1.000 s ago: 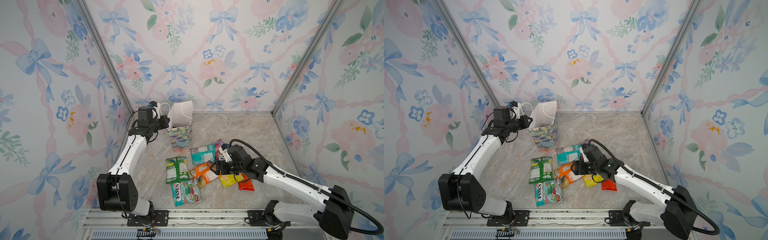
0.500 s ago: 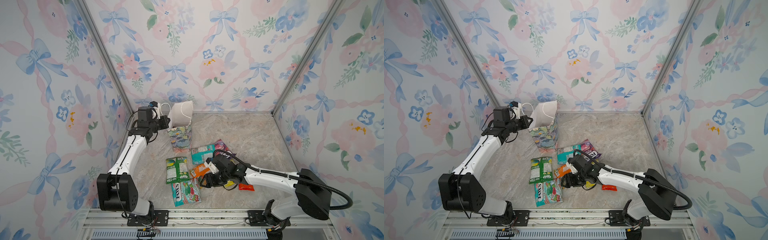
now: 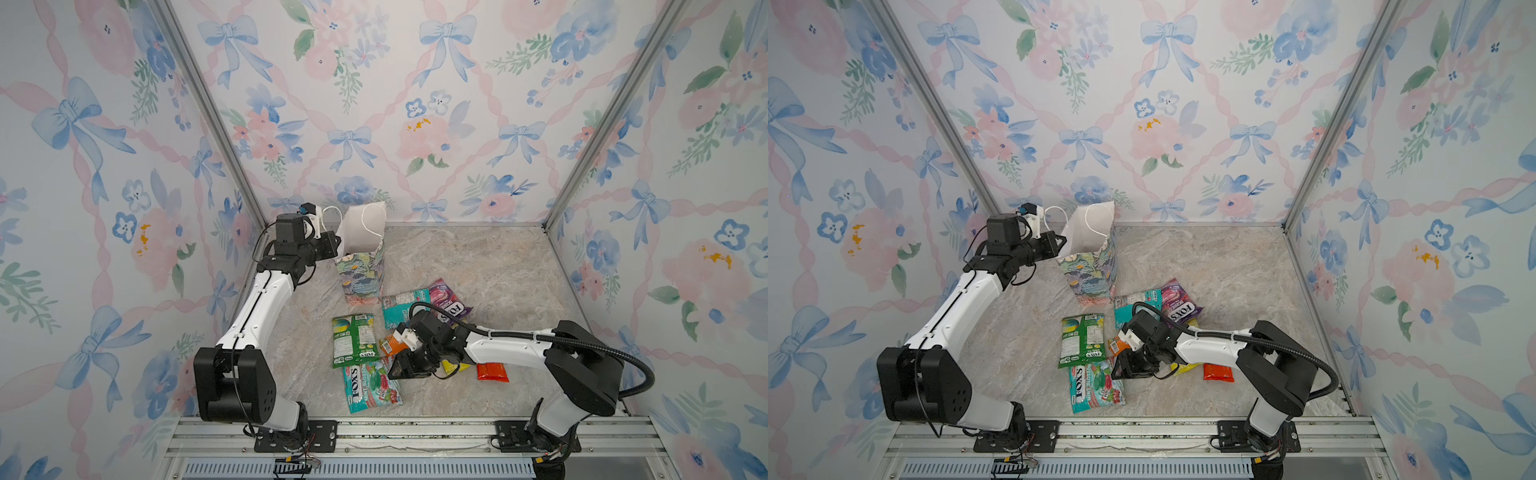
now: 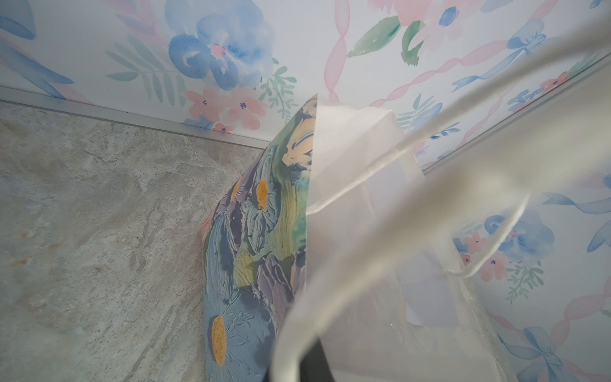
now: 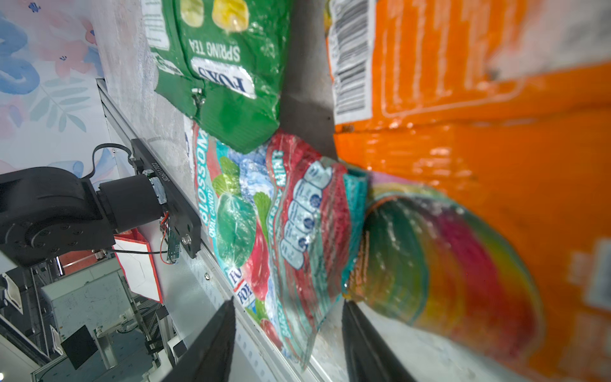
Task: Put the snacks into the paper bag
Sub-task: 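Move the right gripper down to the mint FOX'S Blossom packet and grasp it, then lift the mint packet with the right gripper toward the bag's mouth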
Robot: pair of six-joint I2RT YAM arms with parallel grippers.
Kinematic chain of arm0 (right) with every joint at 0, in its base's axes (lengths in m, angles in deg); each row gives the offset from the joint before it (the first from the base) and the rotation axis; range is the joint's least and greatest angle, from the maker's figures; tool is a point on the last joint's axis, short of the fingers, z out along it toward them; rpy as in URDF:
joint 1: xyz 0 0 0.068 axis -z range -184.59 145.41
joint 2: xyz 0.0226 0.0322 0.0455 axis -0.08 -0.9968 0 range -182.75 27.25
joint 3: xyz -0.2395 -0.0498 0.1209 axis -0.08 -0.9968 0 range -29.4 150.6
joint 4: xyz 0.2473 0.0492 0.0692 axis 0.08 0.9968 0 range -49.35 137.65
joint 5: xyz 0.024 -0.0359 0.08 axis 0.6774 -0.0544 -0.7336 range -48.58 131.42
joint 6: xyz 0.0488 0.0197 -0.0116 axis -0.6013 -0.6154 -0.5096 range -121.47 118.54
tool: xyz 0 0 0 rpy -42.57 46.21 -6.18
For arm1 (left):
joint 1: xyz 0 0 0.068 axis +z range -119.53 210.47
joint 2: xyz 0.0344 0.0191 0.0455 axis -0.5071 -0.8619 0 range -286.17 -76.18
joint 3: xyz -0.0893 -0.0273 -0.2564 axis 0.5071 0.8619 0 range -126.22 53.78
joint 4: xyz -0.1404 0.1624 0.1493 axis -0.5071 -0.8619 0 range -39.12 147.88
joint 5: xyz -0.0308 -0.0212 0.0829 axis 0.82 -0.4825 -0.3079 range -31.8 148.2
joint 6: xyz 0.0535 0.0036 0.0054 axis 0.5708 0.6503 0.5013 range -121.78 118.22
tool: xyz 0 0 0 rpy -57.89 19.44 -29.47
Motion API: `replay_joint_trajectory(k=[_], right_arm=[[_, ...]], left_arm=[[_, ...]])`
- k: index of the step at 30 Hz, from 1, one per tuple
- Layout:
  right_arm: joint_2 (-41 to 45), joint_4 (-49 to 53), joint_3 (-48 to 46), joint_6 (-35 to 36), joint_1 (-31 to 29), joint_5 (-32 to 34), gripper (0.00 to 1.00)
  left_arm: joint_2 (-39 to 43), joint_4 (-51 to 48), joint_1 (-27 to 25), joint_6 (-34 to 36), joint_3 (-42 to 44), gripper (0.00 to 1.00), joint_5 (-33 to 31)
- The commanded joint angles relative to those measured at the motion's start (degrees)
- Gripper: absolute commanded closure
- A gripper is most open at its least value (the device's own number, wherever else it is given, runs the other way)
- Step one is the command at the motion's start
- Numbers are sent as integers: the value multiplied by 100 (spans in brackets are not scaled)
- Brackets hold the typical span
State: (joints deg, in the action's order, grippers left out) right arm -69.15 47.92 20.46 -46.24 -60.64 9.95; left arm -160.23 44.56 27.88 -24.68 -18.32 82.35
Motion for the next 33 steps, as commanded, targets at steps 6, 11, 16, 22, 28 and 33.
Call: replay_joint_trajectory(k=[6,11,16,22,28,33], right_arm=[[-412,-148,331,-102,-68,-138,55],[-382,-128,399,-109,-38,-65,73],[-124,-11,387,-94,76,94,88],[278,346,554,11,234,46,96],[747,1139,1013,395,412,0,100],[1070,1714,1248,620,655,54,100]], left_arm=[[125,1,22,171,113,100,117],[126,-3,22,181,121,100,117],[117,4,22,189,130,100,117],[100,1,22,200,143,100,115],[118,3,22,216,143,100,111],[124,-2,24,207,161,100,117]])
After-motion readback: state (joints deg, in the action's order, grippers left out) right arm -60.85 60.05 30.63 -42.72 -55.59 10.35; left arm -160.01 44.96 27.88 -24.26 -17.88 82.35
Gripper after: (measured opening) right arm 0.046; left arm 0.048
